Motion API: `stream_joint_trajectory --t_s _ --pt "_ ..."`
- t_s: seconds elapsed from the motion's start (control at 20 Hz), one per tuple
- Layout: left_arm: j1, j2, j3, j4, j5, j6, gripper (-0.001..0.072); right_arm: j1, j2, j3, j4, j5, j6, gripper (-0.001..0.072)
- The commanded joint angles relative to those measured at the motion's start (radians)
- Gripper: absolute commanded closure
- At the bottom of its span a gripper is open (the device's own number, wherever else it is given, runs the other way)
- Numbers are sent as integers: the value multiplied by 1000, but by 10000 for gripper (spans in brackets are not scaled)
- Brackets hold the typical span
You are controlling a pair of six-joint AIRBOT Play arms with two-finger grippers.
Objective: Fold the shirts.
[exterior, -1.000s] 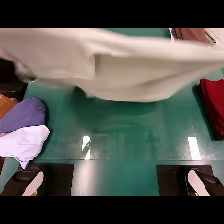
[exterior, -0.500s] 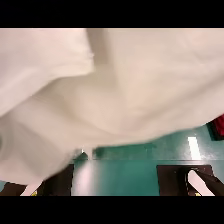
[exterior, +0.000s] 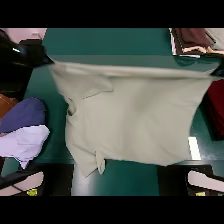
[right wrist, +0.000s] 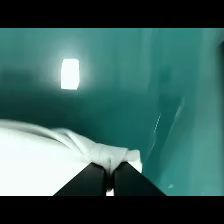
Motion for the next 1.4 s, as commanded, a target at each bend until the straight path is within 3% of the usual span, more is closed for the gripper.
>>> stream_joint_trajectory --t_s 0.0,0.25,0.35,0.45,0.55,0.65,0.85,1.1,1.15,1.2,1.25,1.35 --pt "1 -214 -69 -58 103 54 681 60 -227 -24 2 -90 -1 689" --pt "1 -337 -41 -92 284 104 680 106 -456 222 4 -195 0 689" --pt "2 -336 -2 -91 262 125 680 106 -468 289 2 -196 0 689" --pt "14 -331 69 -63 117 134 682 99 -439 298 -11 -171 -11 689" --pt "13 -303 80 36 15 127 683 96 -376 223 -79 -161 -12 690" --pt "1 -269 37 124 -2 112 683 96 -308 93 -101 -177 -16 689" --pt "-29 -258 -100 109 -1 114 681 121 -212 -168 -93 -264 -20 689" --pt "-83 -258 -247 110 52 104 678 154 -205 -300 -63 -293 1 682" --pt "-82 -258 -247 113 52 94 609 153 -205 -300 -45 -298 0 542" --pt "-79 -251 -245 112 49 84 341 143 -202 -295 -12 -303 0 308" --pt "-72 -238 -243 113 30 78 233 130 -197 -281 35 -296 -1 263" --pt "-73 -181 -251 127 -24 76 235 99 -157 -278 114 -272 -27 262"
